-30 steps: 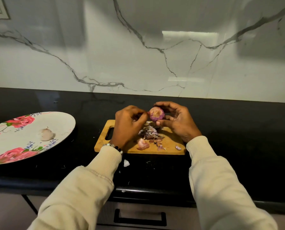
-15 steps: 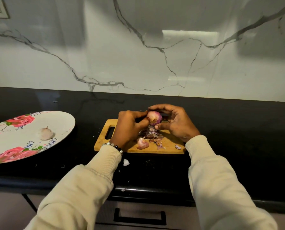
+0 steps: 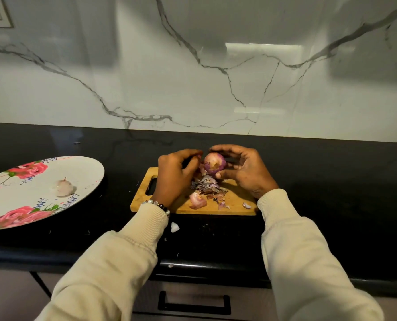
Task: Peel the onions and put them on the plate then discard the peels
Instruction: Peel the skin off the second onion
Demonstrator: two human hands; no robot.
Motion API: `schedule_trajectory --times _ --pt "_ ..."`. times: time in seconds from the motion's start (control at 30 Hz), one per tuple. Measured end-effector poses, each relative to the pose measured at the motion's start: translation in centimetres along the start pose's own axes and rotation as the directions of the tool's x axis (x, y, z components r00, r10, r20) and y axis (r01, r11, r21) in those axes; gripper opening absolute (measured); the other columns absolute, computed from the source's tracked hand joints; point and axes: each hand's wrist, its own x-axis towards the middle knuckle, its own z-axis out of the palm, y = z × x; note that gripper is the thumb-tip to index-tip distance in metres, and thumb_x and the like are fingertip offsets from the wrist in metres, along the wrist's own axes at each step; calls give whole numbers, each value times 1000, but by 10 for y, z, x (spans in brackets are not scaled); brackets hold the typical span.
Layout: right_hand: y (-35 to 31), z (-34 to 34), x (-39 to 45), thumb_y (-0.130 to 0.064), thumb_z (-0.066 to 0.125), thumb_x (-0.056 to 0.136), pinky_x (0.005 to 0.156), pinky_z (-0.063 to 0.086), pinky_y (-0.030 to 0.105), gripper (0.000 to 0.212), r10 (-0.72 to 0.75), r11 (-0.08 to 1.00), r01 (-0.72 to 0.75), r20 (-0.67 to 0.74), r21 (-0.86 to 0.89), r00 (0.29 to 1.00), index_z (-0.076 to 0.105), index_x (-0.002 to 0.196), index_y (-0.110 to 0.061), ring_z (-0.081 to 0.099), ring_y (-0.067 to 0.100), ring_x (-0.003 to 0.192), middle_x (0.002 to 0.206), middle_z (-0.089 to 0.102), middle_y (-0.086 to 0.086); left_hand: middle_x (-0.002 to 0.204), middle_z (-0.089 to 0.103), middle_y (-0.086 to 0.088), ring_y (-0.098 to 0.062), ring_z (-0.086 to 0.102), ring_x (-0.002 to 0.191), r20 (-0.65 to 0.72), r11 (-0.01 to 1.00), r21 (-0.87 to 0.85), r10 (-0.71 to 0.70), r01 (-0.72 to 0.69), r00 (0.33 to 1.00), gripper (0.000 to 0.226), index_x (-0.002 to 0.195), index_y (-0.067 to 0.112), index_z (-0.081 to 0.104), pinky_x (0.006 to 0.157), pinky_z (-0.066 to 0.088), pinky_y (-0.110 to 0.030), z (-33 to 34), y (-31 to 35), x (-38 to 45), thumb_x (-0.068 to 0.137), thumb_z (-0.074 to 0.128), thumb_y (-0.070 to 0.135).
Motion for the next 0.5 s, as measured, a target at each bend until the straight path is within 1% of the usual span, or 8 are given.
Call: schedule_trajectory --times 0.03,0.1,0.2,0.27,0.37,0.43,0.5 --pt "0 0 0 21 75 68 84 56 25 61 -3 1000 3 -17 6 1000 69 111 -21 66 15 112 119 70 0 93 75 -1 -2 68 81 -2 1000 -9 -1 1 1000 18 107 11 75 76 56 -19 0 1 0 92 64 13" --pt "0 -1 0 21 75 67 84 57 25 61 -13 1000 14 -28 14 1000 69 110 -22 66 15 112 118 70 0 96 75 0 0 68 84 55 999 -37 -24 26 998 21 109 11 74 79 56 -20 1 2 0 90 69 16" --pt "1 -1 -1 20 75 69 86 57 27 60 -15 1000 15 0 -1 1000 70 111 -21 66 16 112 119 69 2 95 75 2 -2 70 85 149 994 -77 -61 73 987 22 110 11 74 82 58 -27 2 2 -3 88 70 13" --pt "1 -1 -1 20 75 69 89 57 31 58 -9 1000 9 14 -23 1000 70 112 -20 66 18 113 120 69 4 90 75 2 -6 71 82 172 991 -88 -86 102 981 20 107 8 74 80 59 -33 2 1 -3 88 70 11" --pt "2 -2 -1 18 76 69 92 57 36 58 5 999 -4 27 -46 1000 71 110 -23 66 19 113 119 70 4 85 75 -5 -17 73 76 202 976 -133 -145 174 969 17 104 3 74 76 61 -41 1 -1 -3 88 69 7" --pt "2 -2 -1 17 77 69 92 57 36 58 11 999 -9 34 -45 999 71 109 -24 65 19 114 120 70 4 83 75 -6 -21 73 74 205 969 -150 -165 198 965 16 102 3 74 74 61 -42 1 -1 -2 88 68 5" --pt "1 -3 -1 17 77 68 92 57 35 58 15 999 -13 42 -43 999 71 109 -25 65 19 114 120 70 3 80 74 -6 -21 72 71 202 967 -149 -173 205 964 13 99 2 75 70 61 -37 1 1 -3 88 68 3"
